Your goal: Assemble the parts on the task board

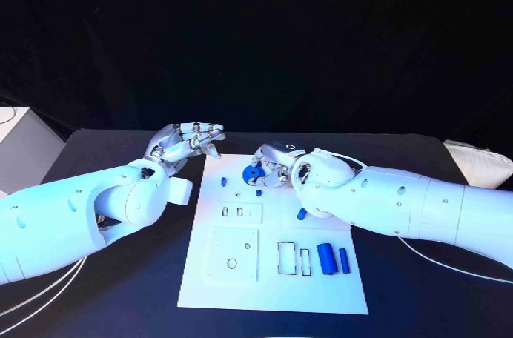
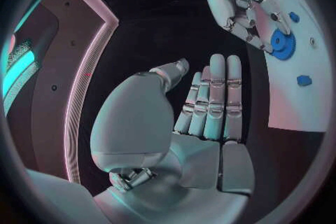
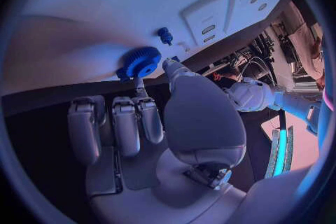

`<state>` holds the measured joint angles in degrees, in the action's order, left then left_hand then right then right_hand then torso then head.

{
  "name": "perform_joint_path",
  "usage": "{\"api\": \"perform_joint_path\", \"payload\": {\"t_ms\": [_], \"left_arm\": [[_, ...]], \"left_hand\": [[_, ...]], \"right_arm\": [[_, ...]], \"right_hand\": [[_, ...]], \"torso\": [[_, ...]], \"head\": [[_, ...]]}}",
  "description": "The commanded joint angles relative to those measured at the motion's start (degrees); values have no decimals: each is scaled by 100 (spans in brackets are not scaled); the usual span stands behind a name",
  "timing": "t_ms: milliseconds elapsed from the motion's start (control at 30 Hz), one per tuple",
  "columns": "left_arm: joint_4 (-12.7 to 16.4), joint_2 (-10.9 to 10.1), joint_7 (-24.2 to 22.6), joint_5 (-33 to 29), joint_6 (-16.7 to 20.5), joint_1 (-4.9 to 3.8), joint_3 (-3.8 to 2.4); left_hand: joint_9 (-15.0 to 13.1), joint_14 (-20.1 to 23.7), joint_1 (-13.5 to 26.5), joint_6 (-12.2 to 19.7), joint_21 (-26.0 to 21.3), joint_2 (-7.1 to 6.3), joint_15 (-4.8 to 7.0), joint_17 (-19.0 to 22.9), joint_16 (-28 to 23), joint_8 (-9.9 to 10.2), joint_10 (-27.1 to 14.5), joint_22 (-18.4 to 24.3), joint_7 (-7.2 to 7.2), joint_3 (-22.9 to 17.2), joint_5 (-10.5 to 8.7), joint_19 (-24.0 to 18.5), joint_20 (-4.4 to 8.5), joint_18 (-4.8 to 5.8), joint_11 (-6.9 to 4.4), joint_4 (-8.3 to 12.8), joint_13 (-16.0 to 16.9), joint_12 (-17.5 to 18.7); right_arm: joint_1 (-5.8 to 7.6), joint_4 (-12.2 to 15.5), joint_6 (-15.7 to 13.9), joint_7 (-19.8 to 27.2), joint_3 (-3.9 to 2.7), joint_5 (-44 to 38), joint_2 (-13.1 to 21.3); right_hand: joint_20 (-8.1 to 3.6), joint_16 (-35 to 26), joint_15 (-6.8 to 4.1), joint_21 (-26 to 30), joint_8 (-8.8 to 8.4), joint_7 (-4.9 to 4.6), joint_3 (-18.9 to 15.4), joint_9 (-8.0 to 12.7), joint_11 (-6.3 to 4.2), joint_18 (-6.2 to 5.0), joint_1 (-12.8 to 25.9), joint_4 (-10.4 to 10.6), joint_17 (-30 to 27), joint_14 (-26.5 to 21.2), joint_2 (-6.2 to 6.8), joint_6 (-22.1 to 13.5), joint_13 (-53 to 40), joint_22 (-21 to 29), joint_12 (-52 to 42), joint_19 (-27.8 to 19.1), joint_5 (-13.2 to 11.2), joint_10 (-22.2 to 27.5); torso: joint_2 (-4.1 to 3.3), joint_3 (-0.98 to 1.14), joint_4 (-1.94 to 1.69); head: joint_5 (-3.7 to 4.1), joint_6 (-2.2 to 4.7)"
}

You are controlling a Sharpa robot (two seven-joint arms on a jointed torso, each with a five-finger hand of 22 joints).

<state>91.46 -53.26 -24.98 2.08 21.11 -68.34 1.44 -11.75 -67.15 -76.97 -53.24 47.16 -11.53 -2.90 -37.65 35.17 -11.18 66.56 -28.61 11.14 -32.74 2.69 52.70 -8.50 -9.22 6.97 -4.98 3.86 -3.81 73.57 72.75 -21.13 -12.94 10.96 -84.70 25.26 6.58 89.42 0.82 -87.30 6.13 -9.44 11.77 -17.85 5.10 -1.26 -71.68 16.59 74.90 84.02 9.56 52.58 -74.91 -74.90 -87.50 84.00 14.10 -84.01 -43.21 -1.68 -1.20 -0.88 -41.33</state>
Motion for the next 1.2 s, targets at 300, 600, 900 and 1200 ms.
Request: {"api": "perform_joint_path", "payload": {"t_ms": [300,600,900,1200], "left_arm": [[7,-22,-21,-11,-72,-11,-5],[-14,-34,-20,-10,-71,-11,-4],[-33,-39,-22,-8,-75,-10,-4],[-74,-24,-25,-8,-94,-10,-4]], "left_hand": [[-6,43,22,-5,30,25,-14,-5,20,12,1,-9,31,-24,21,-27,-8,-115,44,13,3,13],[-6,43,22,-5,30,25,-14,-5,20,12,1,-9,31,-24,21,-27,-8,-115,44,13,3,13],[-5,47,23,4,41,20,-17,-7,20,17,-7,-17,37,-30,21,-37,-10,-115,48,24,2,15],[-5,49,24,7,46,19,-18,-7,20,19,-10,-20,38,-32,21,-42,-11,-115,50,28,2,15]], "right_arm": [[-30,137,220,-186,28,-73,190],[-25,401,-39,-222,27,-114,419],[45,792,-812,-30,0,45,883],[256,1250,-856,1511,-39,1359,1739]], "right_hand": [[-15,33,-32,2,33,7,2,-10,-39,47,97,12,1431,579,-5,65,-1263,-1268,0,447,43,-333],[-18,35,-36,-6,53,13,13,-13,-44,49,116,6,1436,580,-6,101,-1268,-1275,-5,452,57,-339],[-36,30,-54,-28,84,29,178,6,-63,56,-11,-47,1423,577,31,152,-1279,-1297,-15,466,245,-354],[-20,2,-29,214,78,-14,475,66,-30,-10,-506,-246,1345,556,185,109,-1176,-1100,99,334,53,-235]], "torso": [[-6,-1,-12],[2,3,-9],[17,1,1],[53,25,53]], "head": [[16,-26],[13,-38],[43,11],[62,62]]}}
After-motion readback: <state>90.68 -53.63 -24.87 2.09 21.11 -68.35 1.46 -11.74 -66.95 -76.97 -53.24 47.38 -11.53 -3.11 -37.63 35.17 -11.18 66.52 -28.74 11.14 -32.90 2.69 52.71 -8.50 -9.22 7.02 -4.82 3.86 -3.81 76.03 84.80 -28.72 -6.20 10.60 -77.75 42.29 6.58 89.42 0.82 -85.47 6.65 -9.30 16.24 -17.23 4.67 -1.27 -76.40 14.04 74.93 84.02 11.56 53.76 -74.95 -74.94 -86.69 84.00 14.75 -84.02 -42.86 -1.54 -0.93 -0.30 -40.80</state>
